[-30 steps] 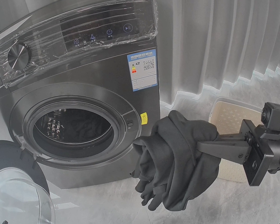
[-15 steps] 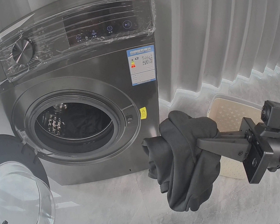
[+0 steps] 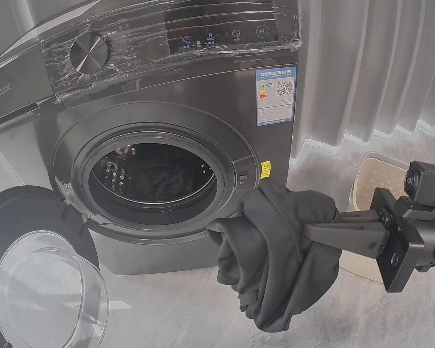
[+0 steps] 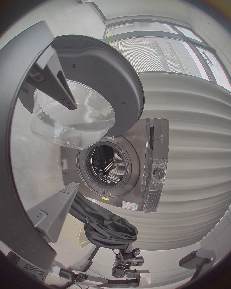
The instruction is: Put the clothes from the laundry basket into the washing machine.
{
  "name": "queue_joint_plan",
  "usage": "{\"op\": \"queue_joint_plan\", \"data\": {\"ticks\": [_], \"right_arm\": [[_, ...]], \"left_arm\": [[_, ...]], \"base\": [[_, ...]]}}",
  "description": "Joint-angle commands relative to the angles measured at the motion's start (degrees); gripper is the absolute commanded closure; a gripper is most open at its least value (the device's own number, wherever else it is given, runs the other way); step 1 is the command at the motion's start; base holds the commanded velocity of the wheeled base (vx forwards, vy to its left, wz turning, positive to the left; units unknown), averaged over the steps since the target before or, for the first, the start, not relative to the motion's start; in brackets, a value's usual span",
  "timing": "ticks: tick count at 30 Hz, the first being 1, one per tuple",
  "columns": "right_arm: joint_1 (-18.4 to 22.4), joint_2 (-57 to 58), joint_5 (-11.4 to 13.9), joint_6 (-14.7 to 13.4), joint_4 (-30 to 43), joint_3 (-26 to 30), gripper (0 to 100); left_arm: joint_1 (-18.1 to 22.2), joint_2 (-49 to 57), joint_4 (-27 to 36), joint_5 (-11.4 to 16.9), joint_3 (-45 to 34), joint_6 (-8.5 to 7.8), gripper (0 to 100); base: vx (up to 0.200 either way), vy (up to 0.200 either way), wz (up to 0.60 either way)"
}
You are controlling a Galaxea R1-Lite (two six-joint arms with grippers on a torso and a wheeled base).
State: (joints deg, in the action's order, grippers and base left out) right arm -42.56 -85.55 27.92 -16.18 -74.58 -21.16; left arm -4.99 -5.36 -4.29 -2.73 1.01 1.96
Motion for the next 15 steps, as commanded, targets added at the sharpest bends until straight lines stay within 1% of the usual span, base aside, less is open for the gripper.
{"op": "queue_joint_plan", "data": {"ticks": [1, 11, 15], "right_arm": [[-0.1, -0.1, -0.1, 0.0, 0.0, 0.0, 100], [0.3, -0.2, -0.2, -0.1, 0.1, 0.7, 100], [0.2, -0.5, -0.2, 0.0, 0.0, 0.4, 100]], "left_arm": [[0.0, -0.1, 0.0, 0.0, -1.0, 0.06, 0], [0.0, -0.1, 0.0, 0.1, -1.0, 0.15, 0], [0.0, -0.1, 0.0, 0.1, -1.0, 0.06, 0]], "base": [[0.0, 0.0, 0.0], [0.0, 0.0, 0.0], [0.0, 0.0, 0.6]]}}
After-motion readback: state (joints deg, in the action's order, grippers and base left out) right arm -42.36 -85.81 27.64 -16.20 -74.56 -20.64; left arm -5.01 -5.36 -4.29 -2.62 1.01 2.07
